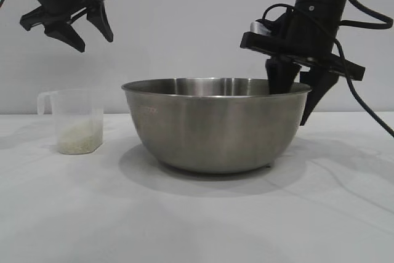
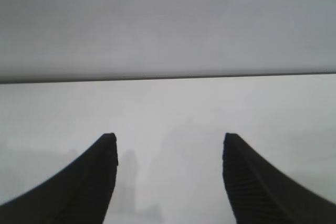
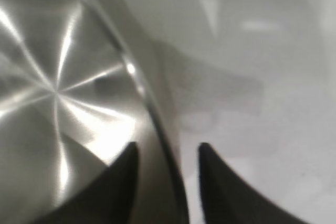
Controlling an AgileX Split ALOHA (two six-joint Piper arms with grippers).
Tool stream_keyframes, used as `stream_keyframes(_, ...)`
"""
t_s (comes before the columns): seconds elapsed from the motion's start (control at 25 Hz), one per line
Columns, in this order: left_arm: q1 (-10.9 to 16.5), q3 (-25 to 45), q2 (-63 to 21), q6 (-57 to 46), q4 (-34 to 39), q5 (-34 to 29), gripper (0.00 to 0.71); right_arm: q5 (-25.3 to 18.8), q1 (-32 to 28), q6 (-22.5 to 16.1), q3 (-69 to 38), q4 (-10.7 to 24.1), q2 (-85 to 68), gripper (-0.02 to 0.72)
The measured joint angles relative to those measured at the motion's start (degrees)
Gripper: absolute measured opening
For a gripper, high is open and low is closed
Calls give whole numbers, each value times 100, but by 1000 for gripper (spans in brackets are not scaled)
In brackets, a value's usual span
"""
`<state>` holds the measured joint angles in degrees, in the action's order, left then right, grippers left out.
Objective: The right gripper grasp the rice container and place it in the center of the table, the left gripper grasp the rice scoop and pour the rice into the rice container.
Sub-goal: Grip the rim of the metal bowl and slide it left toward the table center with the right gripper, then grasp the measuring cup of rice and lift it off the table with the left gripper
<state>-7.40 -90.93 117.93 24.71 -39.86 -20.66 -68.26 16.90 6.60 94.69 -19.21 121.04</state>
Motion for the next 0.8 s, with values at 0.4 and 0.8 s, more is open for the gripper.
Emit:
stream_keyframes(0.4, 0, 0, 0, 0, 0, -23, 378, -186, -563, -52, 359, 981, -413, 589)
stream_keyframes(0.8, 0, 0, 0, 0, 0, -23, 378, -199, -1379, -72, -677, 1090, -1563, 549)
